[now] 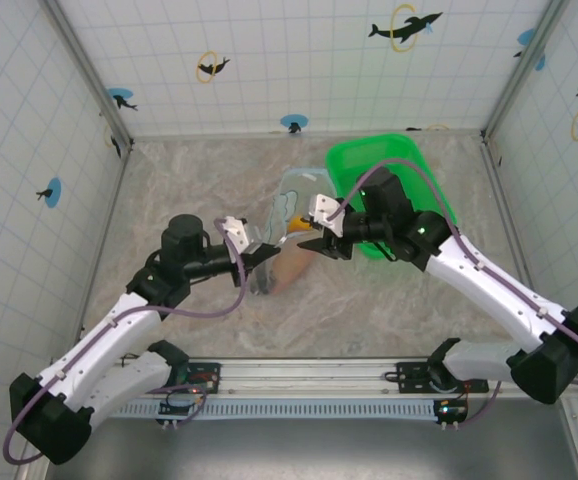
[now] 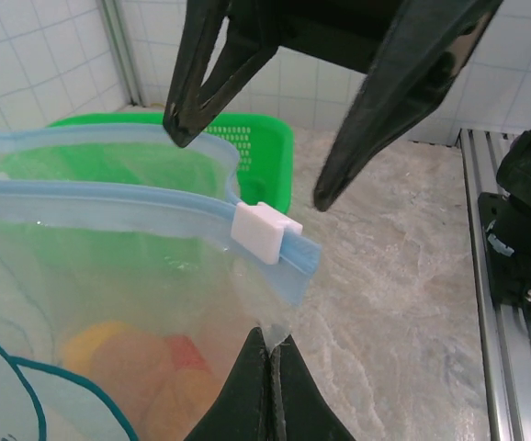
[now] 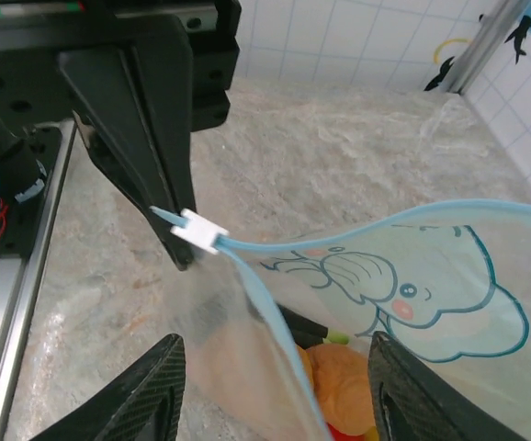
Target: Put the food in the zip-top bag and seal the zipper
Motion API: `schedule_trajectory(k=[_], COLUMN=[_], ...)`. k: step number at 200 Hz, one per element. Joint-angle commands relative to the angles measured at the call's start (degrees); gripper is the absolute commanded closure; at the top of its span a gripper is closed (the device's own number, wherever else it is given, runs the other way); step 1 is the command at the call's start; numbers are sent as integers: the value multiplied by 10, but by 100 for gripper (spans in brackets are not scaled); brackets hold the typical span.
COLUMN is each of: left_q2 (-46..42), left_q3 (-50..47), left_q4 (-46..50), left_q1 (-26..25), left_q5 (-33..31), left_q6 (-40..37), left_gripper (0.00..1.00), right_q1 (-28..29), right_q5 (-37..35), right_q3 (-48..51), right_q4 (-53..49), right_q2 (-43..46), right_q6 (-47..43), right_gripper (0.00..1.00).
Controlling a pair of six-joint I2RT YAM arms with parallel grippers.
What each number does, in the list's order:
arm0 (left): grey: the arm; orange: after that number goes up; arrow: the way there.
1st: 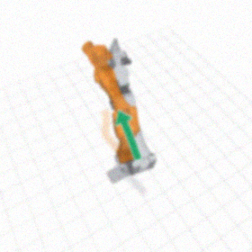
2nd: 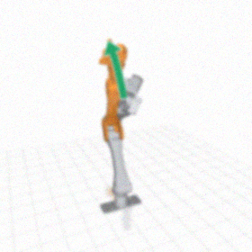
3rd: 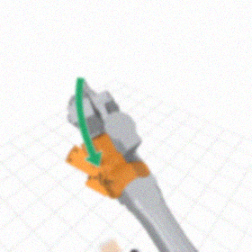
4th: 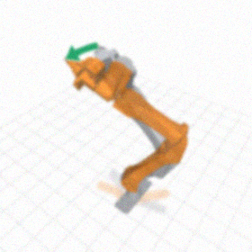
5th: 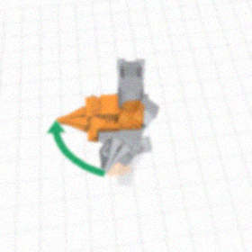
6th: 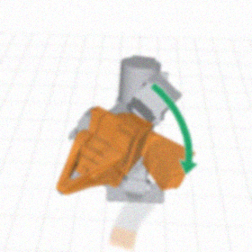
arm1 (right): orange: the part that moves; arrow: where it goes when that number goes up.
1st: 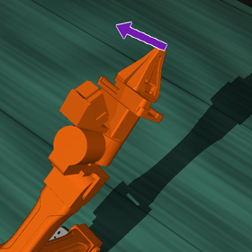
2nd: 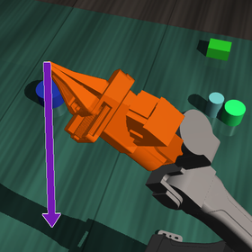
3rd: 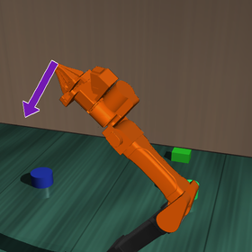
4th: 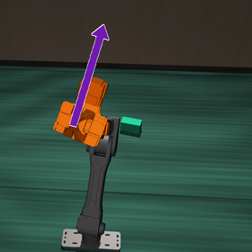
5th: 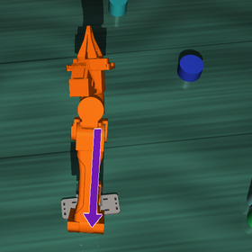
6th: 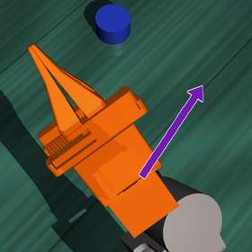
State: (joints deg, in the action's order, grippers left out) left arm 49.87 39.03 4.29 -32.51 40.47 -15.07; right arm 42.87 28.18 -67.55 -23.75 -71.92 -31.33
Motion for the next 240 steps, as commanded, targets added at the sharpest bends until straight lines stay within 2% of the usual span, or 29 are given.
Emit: schedule_trajectory(k=[1,21,53,55,63,86,101,118,150,193,214,240], left_q2=[-16,-27,-60,-62,-74,-111,-133,-145,-156,-149,-146,-144], left_q3=[-13,-26,-73,-77,-91,-133,-154,-165,-169,-159,-156,-156], left_q4=[-4,-15,-70,-74,-91,-144,-180,-197,-223,-232,-234,-234], left_q1=[5,5,5,5,5,5,4,4,3,1,0,0], left_q5=[23,10,-16,-20,-30,-81,-106,-134,-154,-147,-145,-141], left_q6=[9,29,80,84,96,128,140,145,145,136,135,132], left_gripper=[100,100,100,100,88,69,61,59,58,61,69,90], right_q1=[-2,-2,10,11,14,17,20,24,31,36,37,37], right_q5=[10,36,74,76,78,87,86,85,79,73,73,73], right_q3=[-22,-37,-44,-44,-49,-78,-99,-112,-127,-133,-135,-138], right_q4=[2,-7,-14,-13,-8,-14,-27,-35,-50,-59,-60,-59], right_q2=[-25,-45,-63,-63,-67,-85,-97,-105,-118,-128,-131,-129], right_q6=[-20,-19,-6,-4,14,63,80,90,95,100,102,107], right_gripper=[48,63,100,100,100,100,100,100,100,100,100,100])
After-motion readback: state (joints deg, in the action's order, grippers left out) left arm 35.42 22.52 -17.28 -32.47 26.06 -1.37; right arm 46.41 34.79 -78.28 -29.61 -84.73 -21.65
